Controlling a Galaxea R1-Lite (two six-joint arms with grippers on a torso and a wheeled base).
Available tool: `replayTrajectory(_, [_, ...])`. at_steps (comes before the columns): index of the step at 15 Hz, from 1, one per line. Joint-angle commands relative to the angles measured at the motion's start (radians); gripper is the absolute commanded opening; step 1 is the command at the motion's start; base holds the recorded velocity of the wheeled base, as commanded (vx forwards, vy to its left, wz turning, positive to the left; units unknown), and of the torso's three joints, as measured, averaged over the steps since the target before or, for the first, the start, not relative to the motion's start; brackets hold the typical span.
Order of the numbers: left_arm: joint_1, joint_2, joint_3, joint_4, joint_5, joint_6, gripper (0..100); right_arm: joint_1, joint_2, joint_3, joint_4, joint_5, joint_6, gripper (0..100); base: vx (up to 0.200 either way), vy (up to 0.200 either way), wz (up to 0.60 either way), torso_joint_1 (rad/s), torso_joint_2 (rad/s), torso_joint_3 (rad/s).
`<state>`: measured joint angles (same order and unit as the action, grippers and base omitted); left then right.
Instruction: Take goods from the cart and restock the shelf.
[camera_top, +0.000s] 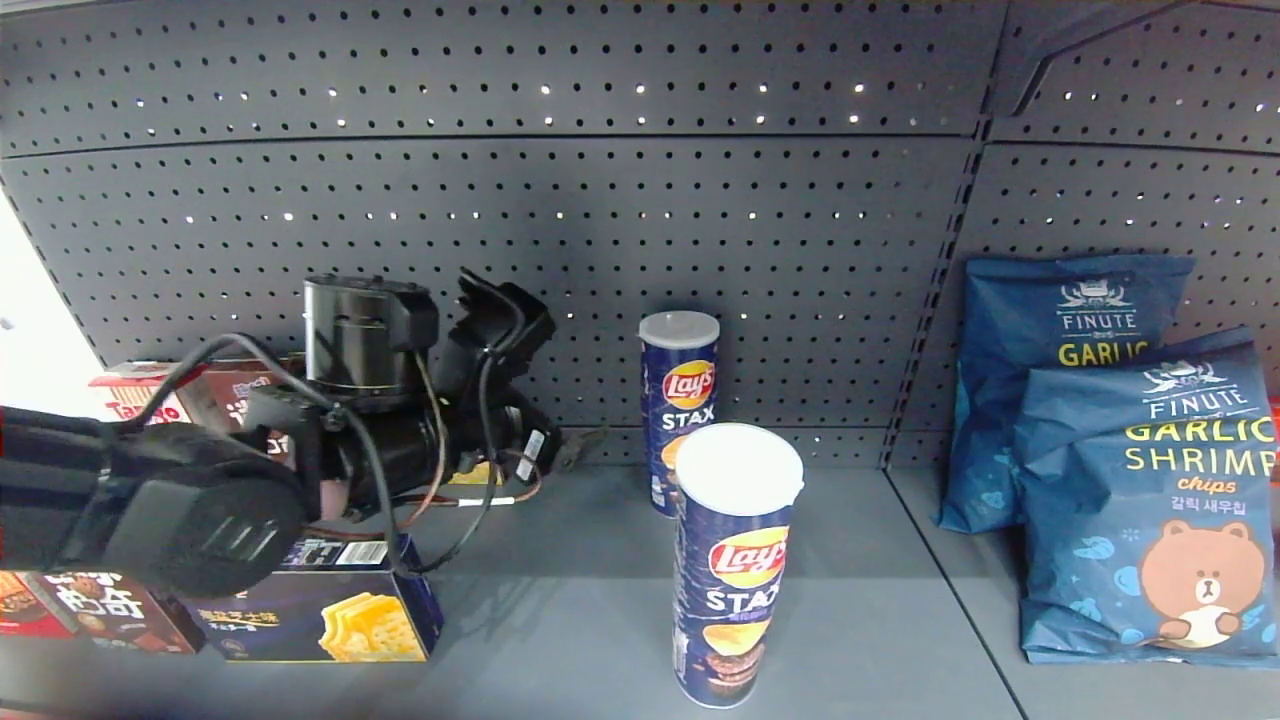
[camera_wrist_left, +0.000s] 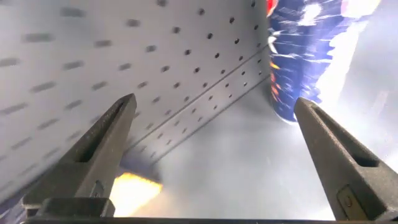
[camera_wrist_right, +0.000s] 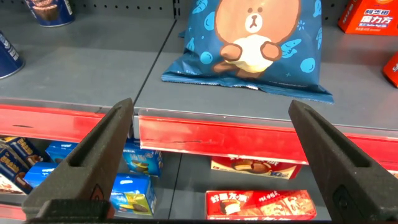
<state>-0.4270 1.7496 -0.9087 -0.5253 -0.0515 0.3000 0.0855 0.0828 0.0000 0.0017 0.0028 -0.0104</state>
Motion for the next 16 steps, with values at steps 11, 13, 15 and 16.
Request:
replayTrajectory(11, [0.113,-0.711,0.525,0.016,0.005,-0.021,100,0.000,0.002,0.000,0.000,0.003,-0.002,100,0.000,0.000,0.00,0.000,0.00,0.000])
replayTrajectory(13, [0.111,-0.794,0.541,0.065,0.016,-0.012,100,0.000,0.000,-0.002,0.000,0.010,-0.026,100,0.000,0.000,0.00,0.000,0.00,0.000])
replayTrajectory(15, [0.111,-0.825,0.547,0.079,0.041,-0.012,100,0.000,0.000,-0.002,-0.002,0.026,-0.037,100,0.000,0.000,0.00,0.000,0.00,0.000])
replayTrajectory(16, [0.111,-0.837,0.547,0.082,0.045,-0.013,100,0.000,0.000,-0.002,-0.002,0.026,-0.034,100,0.000,0.000,0.00,0.000,0.00,0.000])
